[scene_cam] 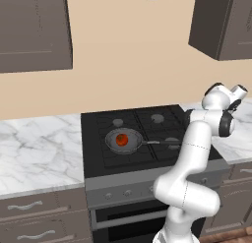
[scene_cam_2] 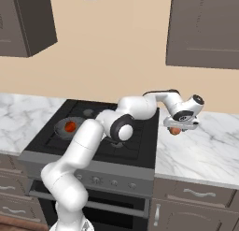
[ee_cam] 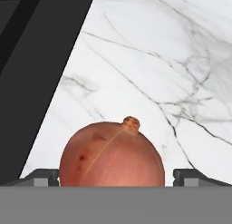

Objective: Place the pan on the front left burner on the stove. Then place the tomato and the onion in the pan and turn on the front left burner.

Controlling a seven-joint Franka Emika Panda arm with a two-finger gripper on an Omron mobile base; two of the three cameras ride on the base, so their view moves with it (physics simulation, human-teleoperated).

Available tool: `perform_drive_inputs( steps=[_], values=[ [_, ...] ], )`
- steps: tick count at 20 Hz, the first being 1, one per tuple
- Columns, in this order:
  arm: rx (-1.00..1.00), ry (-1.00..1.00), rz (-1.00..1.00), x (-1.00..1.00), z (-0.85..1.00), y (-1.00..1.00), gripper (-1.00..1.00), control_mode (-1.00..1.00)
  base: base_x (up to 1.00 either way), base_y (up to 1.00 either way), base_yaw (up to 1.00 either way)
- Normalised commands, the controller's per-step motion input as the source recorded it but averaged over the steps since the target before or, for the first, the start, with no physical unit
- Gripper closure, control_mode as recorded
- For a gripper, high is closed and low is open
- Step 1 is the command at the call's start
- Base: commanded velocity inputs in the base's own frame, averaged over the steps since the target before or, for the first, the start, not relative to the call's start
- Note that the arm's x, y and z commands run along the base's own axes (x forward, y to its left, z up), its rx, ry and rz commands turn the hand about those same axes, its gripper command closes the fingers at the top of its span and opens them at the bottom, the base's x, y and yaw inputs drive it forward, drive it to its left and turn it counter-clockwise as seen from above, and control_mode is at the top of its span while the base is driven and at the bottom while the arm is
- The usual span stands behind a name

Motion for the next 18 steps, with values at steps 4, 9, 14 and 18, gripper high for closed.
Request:
perform_drive_inputs(
  steps=[4,9,14,18],
  values=[
    [0.00,0.00,0.00,0.00,0.00,0.00,1.00,-1.00,0.00,0.00,0.00],
    [0.00,0.00,0.00,0.00,0.00,0.00,1.00,-1.00,0.00,0.00,0.00],
    [0.00,-0.02,-0.01,-0.06,0.00,0.11,1.00,-1.00,0.00,0.00,0.00],
    [0.00,-0.03,-0.01,-0.17,0.00,0.41,1.00,-1.00,0.00,0.00,0.00]
  ],
)
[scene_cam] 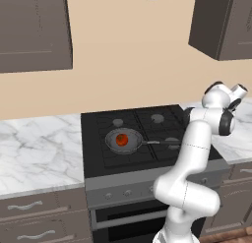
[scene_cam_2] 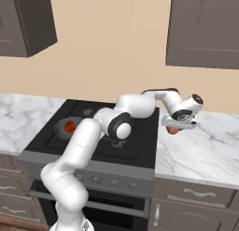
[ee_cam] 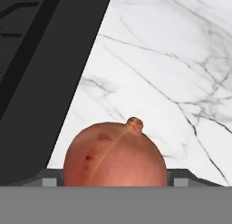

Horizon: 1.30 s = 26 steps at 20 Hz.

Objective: Place the pan on the front left burner on the stove. Then place the tomato and the onion in the pan and turn on the front left burner.

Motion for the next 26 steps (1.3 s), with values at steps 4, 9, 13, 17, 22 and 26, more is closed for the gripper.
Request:
perform_drive_inputs(
  steps=[4,9,13,17,22,26],
  values=[
    [0.00,0.00,0.00,-0.28,0.00,0.49,1.00,-1.00,0.00,0.00,0.00],
    [0.00,0.00,0.00,-0.25,0.01,0.41,1.00,-1.00,0.00,0.00,0.00],
    [0.00,-0.05,-0.03,-0.02,0.22,0.14,1.00,-1.00,0.00,0.00,0.00],
    [0.00,-0.11,-0.09,0.09,0.31,0.07,1.00,-1.00,0.00,0.00,0.00],
    [0.00,-0.09,-0.08,0.09,0.32,0.05,1.00,-1.00,0.00,0.00,0.00],
    [0.00,-0.05,-0.03,0.00,0.28,0.08,1.00,-1.00,0.00,0.00,0.00]
  ],
)
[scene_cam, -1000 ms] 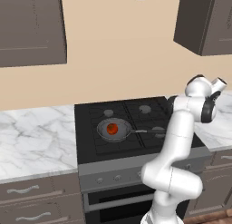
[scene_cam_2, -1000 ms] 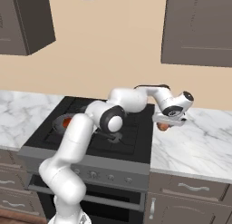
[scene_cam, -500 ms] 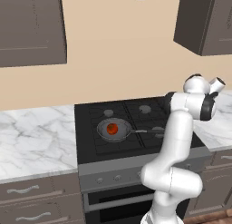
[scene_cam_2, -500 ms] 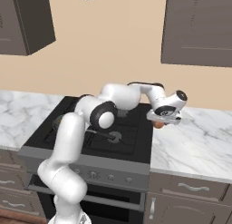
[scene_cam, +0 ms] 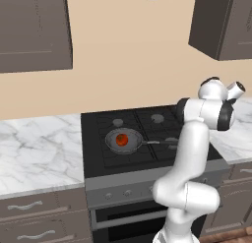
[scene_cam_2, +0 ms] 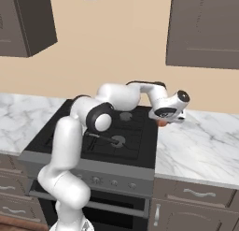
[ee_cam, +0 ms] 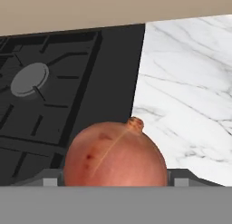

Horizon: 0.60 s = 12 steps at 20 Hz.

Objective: Place the pan on the front left burner on the stove. Then place the tomato and the onion in the pan and turn on the front left burner.

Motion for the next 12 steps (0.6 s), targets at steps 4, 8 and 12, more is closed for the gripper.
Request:
perform_drive_inputs(
  steps=[4,8,12],
  values=[
    [0.00,-0.04,-0.01,-0.01,0.26,0.13,1.00,-1.00,0.00,0.00,0.00],
    [0.00,-0.04,-0.01,-0.06,0.31,0.16,1.00,-1.00,0.00,0.00,0.00],
    [0.00,0.00,0.00,-0.22,0.12,0.26,1.00,-1.00,0.00,0.00,0.00]
  ],
)
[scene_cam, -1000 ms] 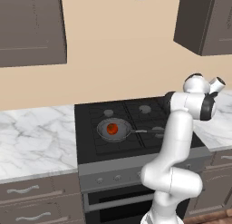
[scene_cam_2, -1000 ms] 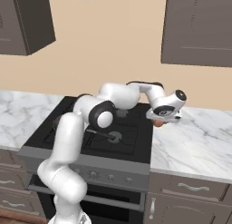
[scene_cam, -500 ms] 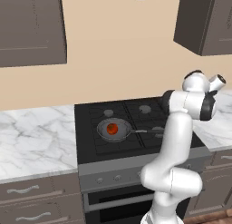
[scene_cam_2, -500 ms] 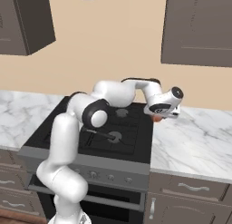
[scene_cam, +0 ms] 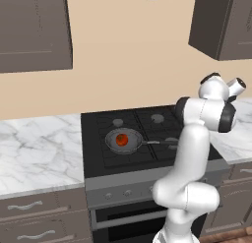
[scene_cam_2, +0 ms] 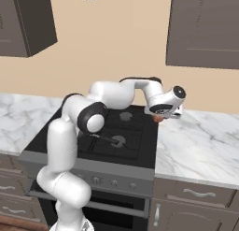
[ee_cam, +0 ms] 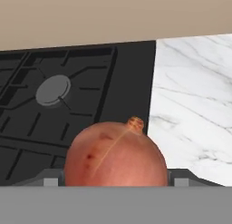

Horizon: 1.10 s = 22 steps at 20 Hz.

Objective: Place the pan on the front left burner on the stove. Then place the tomato and the onion in the pan and turn on the front left burner.

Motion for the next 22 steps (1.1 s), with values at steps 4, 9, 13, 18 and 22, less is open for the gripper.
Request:
perform_drive_inputs(
  steps=[4,9,13,18,22],
  values=[
    [0.00,0.00,-0.01,-0.34,0.00,0.39,1.00,-1.00,0.00,0.00,0.00],
    [0.00,0.00,-0.03,-0.39,0.00,0.46,1.00,-1.00,0.00,0.00,0.00],
    [0.00,0.00,-0.03,-0.25,0.17,0.50,1.00,-1.00,0.00,0.00,0.00],
    [-0.02,0.00,-0.05,-0.12,0.34,0.54,1.00,-1.00,0.00,0.00,0.00],
    [-0.08,0.02,-0.03,-0.01,0.50,0.49,1.00,-1.00,0.00,0.00,0.00]
  ],
)
